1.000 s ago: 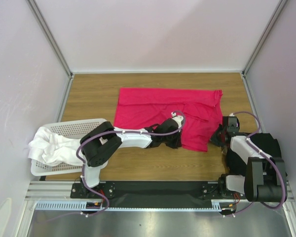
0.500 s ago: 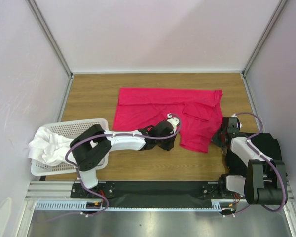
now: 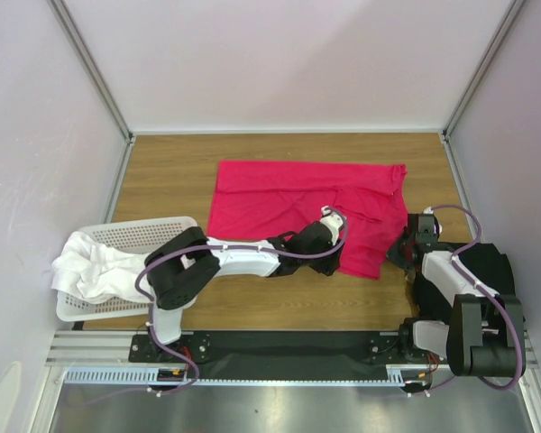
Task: Fold and stack the t-shirts
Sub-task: Fold the tshirt
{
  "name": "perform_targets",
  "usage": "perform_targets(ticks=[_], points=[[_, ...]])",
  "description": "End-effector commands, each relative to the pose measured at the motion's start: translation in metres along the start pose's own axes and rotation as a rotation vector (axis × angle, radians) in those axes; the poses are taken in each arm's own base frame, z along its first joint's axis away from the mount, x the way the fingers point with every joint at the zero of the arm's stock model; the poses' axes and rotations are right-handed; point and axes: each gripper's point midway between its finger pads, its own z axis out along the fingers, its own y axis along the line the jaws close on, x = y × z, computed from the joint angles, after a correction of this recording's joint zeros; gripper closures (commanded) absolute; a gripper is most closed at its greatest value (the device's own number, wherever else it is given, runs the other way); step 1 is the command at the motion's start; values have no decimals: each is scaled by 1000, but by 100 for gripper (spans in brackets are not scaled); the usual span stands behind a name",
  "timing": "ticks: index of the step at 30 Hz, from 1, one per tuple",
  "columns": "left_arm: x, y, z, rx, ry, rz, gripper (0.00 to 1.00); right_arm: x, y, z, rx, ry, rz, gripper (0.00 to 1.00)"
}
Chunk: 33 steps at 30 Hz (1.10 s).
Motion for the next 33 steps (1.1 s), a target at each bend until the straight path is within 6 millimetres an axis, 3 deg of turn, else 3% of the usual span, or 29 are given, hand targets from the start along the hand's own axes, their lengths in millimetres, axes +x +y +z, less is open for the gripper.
perform_targets(ticks=[1,6,9,10,12,24,33], points=[[-19,-6,13,-5,-60,-62,50,-7,0,-3,-2,-27,-10,100],[-17,0,19,-43,-50,-71,53,-7,3,-4,-17,-24,-13,100],[-15,0,21,-39,-45,-76,73,-8,4,-5,-20,-26,-13,100],[-13,-1,22,-35,-39,-77,88,-8,4,-4,-18,-25,-11,100],[-10,-1,21,-34,-27,-79,100,-6,3,-4,-15,-20,-15,100],[3,5,-19,-31,31,-1,100,-7,-3,-4,15,-24,-6,100],[25,-2,-32,37,99,8,100,-5,-5,-6,24,-10,-9,99]])
